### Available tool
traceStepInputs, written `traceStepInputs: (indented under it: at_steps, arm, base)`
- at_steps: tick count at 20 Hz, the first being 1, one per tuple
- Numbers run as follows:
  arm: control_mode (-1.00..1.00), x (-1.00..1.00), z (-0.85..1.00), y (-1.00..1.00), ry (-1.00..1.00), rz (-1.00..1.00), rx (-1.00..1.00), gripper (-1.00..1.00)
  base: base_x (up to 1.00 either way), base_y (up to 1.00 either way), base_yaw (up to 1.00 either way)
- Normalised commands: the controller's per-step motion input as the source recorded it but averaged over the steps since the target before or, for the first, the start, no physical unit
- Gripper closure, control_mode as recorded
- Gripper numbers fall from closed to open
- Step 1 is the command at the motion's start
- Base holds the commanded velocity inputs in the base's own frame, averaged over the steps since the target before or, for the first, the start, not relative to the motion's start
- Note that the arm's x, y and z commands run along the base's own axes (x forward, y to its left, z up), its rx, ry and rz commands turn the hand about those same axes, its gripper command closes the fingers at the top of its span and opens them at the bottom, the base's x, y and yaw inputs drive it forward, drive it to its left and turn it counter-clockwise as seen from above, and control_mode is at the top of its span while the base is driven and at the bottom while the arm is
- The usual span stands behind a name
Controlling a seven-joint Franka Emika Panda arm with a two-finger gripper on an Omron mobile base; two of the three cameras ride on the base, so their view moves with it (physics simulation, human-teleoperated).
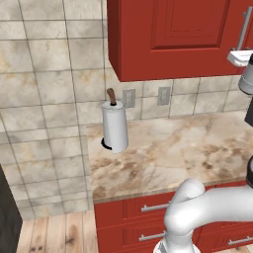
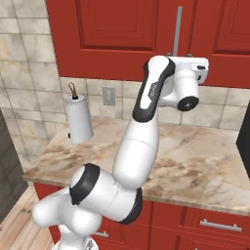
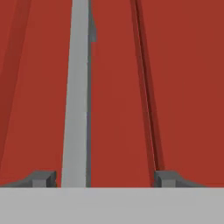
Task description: Get the candle and the beer from the cabinet and move them to the dining counter.
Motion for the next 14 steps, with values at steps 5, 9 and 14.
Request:
traceStepInputs:
  at_steps: [5, 9, 14]
  arm:
    - [-1.0, 0.18, 0.0, -0.01, 0.0, 0.02, 0.0, -1.0]
    - [-1.0, 0.06, 0.0, 0.0, 0.0, 0.0, 0.0, -1.0]
    - [-1.0, 0.0, 0.0, 0.0, 0.0, 0.0, 0.0, 1.0]
  base:
    - [0.0, 0.0, 0.0]
    - [0.0, 0.0, 0.0]
    - [0.0, 0.0, 0.0]
